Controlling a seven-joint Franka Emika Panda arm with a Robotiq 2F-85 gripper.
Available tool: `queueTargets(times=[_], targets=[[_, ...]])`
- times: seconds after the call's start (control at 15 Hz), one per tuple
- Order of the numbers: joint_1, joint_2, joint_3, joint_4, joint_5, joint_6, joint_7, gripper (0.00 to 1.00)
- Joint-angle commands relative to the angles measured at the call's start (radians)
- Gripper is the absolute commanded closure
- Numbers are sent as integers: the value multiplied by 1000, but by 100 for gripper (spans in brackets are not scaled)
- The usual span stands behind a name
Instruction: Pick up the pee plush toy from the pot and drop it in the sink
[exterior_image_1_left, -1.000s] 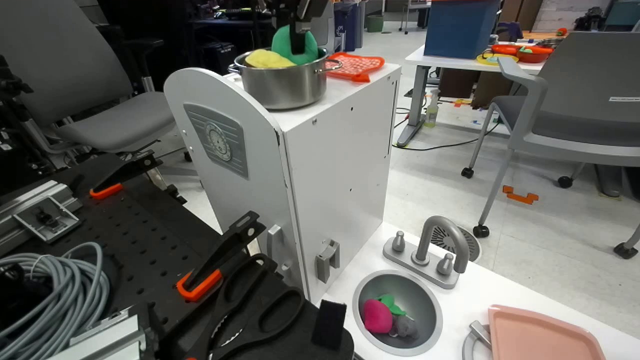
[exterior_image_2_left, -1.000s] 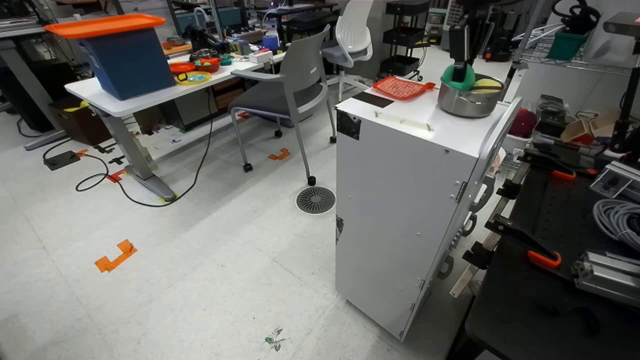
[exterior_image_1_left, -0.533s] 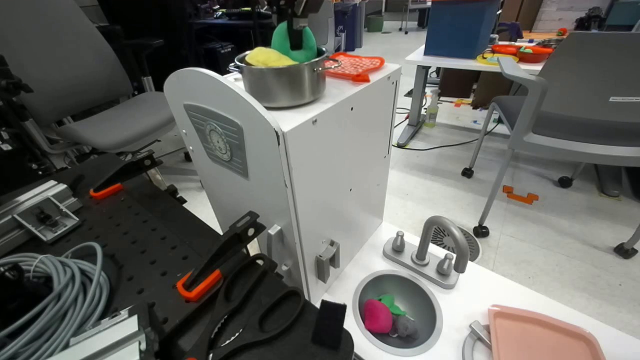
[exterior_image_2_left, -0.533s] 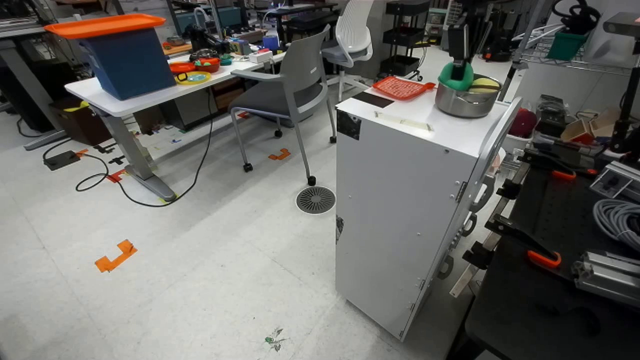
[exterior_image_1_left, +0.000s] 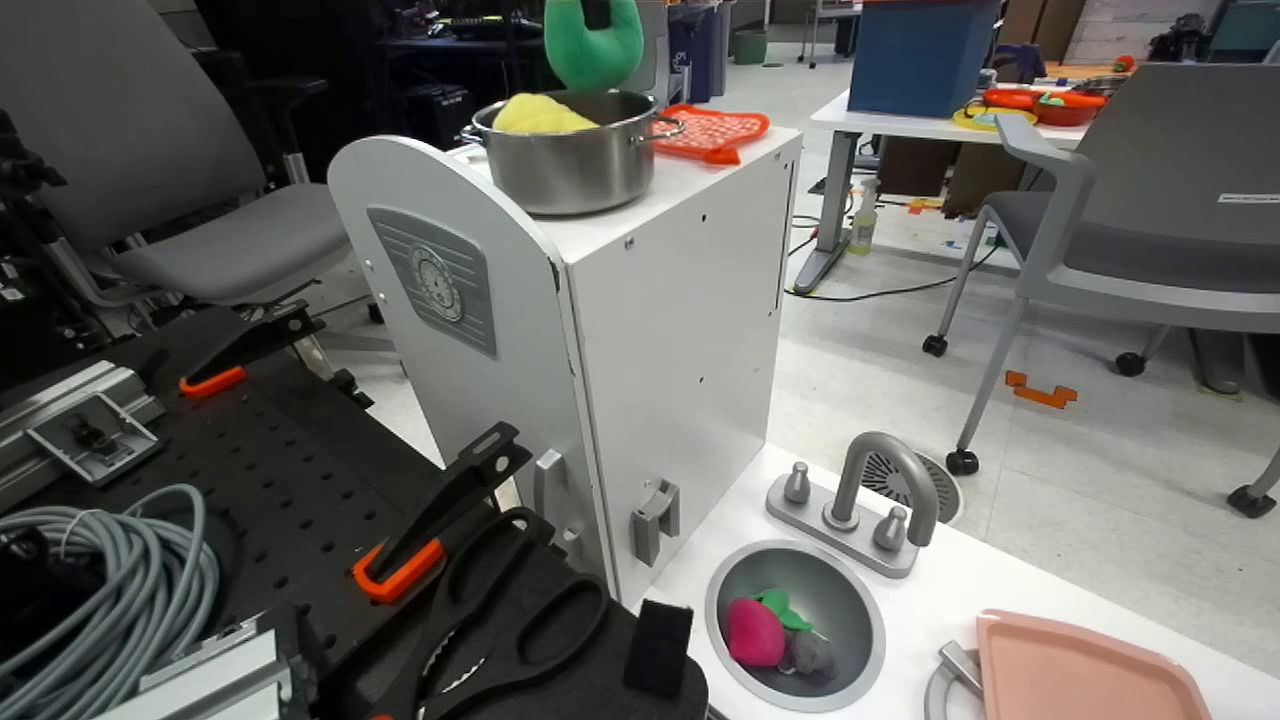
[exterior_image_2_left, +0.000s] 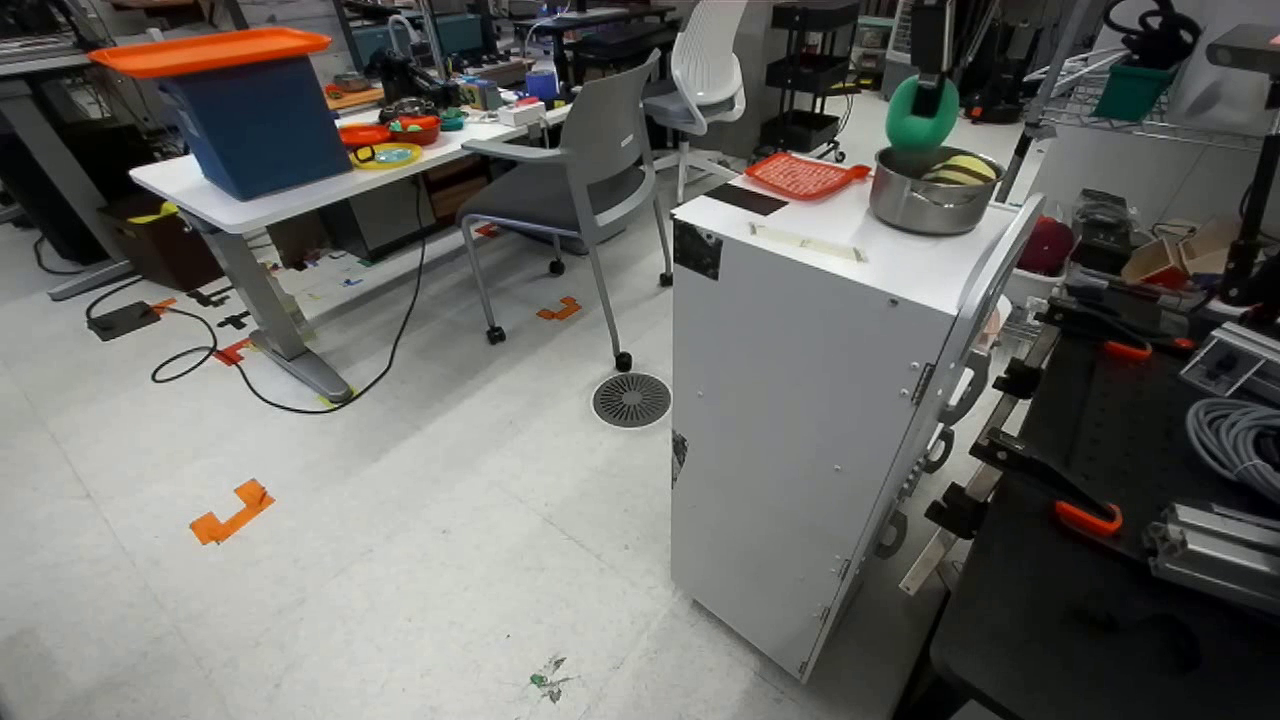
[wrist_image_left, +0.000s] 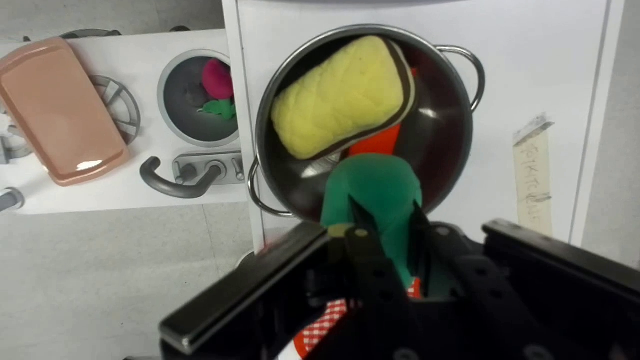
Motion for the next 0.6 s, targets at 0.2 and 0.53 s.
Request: queueTargets(times=[0.2, 0.53], targets=[[18, -127, 0, -76, -95, 25, 104, 96], [-15, -143, -26, -77, -131, 2, 198, 96]])
